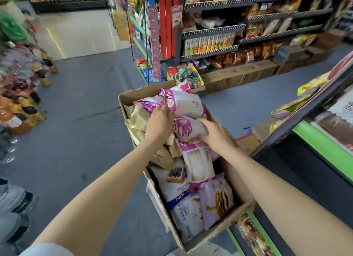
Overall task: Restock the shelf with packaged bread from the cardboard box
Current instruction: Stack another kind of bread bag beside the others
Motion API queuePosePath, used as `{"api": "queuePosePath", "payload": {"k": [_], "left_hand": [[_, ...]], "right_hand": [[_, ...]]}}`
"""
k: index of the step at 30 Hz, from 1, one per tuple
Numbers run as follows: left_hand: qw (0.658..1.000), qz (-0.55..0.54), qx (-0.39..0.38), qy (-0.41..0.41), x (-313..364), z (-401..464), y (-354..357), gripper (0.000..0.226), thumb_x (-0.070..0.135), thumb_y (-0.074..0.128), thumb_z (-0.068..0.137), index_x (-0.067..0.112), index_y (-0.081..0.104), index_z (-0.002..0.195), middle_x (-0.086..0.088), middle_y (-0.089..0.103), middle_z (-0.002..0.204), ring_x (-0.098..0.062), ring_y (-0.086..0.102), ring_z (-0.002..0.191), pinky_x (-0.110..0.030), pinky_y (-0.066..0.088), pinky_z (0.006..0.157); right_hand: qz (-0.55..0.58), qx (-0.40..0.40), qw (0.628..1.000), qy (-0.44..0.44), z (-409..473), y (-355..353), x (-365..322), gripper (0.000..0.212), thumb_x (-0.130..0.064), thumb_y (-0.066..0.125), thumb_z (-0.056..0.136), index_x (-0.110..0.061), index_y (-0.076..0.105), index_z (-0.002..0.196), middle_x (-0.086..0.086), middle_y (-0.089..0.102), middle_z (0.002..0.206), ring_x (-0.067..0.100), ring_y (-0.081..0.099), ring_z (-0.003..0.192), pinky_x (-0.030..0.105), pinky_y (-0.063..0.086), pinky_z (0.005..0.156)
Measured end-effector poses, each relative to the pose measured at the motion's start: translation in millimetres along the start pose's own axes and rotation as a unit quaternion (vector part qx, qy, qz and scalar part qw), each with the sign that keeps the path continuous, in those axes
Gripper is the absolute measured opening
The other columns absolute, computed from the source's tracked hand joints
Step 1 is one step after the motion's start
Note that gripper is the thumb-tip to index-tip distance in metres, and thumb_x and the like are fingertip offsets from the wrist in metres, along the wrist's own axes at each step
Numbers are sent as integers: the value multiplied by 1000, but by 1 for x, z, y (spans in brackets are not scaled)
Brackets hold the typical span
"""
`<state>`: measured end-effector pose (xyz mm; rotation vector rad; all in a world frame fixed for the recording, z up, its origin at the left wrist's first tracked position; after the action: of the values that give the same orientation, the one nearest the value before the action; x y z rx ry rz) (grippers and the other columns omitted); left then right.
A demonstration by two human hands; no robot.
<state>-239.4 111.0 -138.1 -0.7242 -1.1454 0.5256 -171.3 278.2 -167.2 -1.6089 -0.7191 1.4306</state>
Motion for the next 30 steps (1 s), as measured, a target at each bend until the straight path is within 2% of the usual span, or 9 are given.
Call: {"api": "queuePosePath", "payload": {"k": [3,5,7,12,16,20,24,28,30], "left_hand": [[990,4,-103,-92,-2,-7,11,22,11,36,97,3,56,91,-13,61,94,-31,59,87,-35,45,68],[964,79,-224,-117,5,-21,25,25,10,41,97,-1,62,105,-15,61,112,-29,59,101,-31,49,75],[945,94,-278,-146,6,-31,34,30,12,42,96,-6,59,112,-19,61,118,-28,59,101,-27,44,68],[956,48,-254,-138,20,-38,50,33,17,52,93,-4,58,118,-20,61,117,-34,61,108,-39,53,90],[956,137,-233,-112,29,-46,52,23,5,51,92,2,62,112,-13,61,117,-24,58,109,-26,47,80],[943,196,-262,-54,31,-46,56,18,1,52,89,-1,63,103,-15,65,109,-30,61,104,-32,46,77],[939,168,-299,0,53,-45,50,23,20,49,95,0,60,99,-14,59,105,-33,57,101,-34,42,74],[929,106,-344,79,77,-48,44,23,20,54,92,0,64,87,-14,55,84,-26,50,82,-28,35,68],[937,39,-336,82,88,-55,37,14,17,54,91,7,64,86,-9,53,84,-20,49,79,-28,35,66]], "right_hand": [[169,11,984,53,-11,-5,14,49,-36,69,81,-28,51,125,1,61,121,23,57,111,39,48,90],[321,42,940,105,-19,-8,23,37,-30,65,86,-26,49,119,2,61,120,22,59,110,35,51,83],[398,60,906,135,-25,-12,31,31,-28,61,89,-25,47,117,4,60,122,23,62,107,39,55,79],[410,67,899,137,-38,-18,41,35,-31,57,92,-26,41,123,2,59,122,22,62,108,47,53,92],[472,82,865,149,-49,-24,48,32,-34,52,95,-29,39,123,1,60,120,15,63,103,34,55,82],[577,97,781,219,-60,-25,58,33,-35,47,95,-18,46,124,6,66,107,16,67,88,29,54,68],[639,83,728,234,-71,-29,62,24,-38,43,95,-20,58,93,-3,73,71,11,69,67,30,51,68],[644,76,729,222,-87,-45,59,44,-44,55,89,-23,47,127,3,68,111,17,68,93,34,56,75],[627,79,749,201,-99,-61,59,48,-35,60,88,-26,43,131,1,66,115,14,67,96,31,58,72]]}}
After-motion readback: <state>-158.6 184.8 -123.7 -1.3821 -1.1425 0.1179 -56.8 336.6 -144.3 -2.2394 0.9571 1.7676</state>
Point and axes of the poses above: each hand's wrist, its own z-axis towards the middle knuckle, its own y-axis out of the palm, x = y × z, the point moved 4 cm from there along z, towards the middle knuckle
